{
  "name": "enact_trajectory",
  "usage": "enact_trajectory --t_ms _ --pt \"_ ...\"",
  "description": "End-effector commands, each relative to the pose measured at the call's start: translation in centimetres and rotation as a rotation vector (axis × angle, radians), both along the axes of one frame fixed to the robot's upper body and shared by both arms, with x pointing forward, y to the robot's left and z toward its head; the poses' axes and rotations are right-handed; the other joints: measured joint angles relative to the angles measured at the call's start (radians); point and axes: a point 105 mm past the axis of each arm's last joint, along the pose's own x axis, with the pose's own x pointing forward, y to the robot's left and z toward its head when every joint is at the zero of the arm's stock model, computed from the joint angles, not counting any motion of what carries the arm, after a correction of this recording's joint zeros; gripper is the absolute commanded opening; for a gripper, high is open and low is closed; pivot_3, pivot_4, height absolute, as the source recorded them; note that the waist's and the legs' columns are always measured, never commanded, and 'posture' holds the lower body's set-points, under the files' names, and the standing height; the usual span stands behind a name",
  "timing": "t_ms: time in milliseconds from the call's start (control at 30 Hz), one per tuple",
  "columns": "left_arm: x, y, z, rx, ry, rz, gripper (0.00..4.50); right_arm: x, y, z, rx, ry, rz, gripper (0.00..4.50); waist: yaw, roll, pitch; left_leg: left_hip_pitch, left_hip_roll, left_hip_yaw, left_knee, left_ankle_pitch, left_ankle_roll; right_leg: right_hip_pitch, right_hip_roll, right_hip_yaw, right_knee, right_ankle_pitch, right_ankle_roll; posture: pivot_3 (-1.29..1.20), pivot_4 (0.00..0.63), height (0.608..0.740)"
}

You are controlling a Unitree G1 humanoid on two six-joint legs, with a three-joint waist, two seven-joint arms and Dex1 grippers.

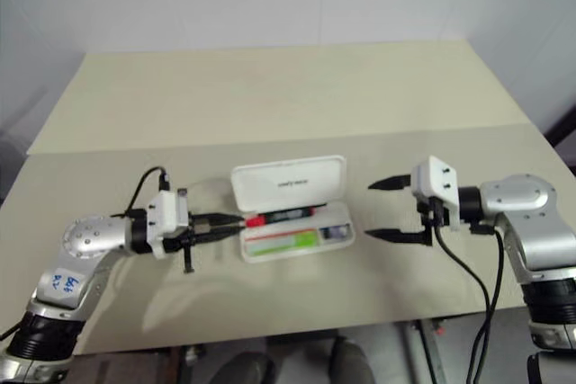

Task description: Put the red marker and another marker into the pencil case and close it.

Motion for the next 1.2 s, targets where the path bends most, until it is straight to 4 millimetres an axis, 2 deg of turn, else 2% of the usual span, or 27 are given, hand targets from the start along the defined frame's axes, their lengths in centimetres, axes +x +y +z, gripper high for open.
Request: enact_trajectory --t_ms 33,367,533,1200 --pt "0.6 -0.6 -0.1 0.016 -0.040 0.003 0.07 -0.2 -0.1 1.5 0.007 -0.071 -0.007 4.50 0.001 0.000 0.000 0.000 0.000 0.000 0.000 0.000 0.000 0.000 0.000 0.000 0.000 0.000 0.000 0.00 0.150 0.740" --pt "1.3 -2.9 -2.2 0.086 -0.040 -0.024 0.07 -0.2 0.0 2.1 0.017 -0.097 -0.026 4.50 0.002 0.000 0.000 -0.001 0.000 0.000 0.000 0.000 0.000 0.000 0.000 -0.001 0.000 0.000 0.000 0.00 0.150 0.740" --pt "0.9 -4.1 -2.8 0.094 -0.038 -0.065 0.07 -0.2 0.2 2.1 0.026 -0.101 -0.036 4.50 0.002 0.000 0.000 -0.001 0.000 0.000 0.001 0.000 0.000 0.000 0.000 -0.001 0.000 0.000 0.000 0.00 0.150 0.740" --pt "-1.0 -4.7 -5.5 0.276 -0.052 -0.220 0.07 -0.4 0.9 1.8 0.060 -0.110 -0.046 4.50 0.002 0.000 0.000 0.000 0.000 0.000 0.001 0.000 0.000 0.001 -0.001 -0.001 0.000 0.000 0.001 0.00 0.150 0.740"
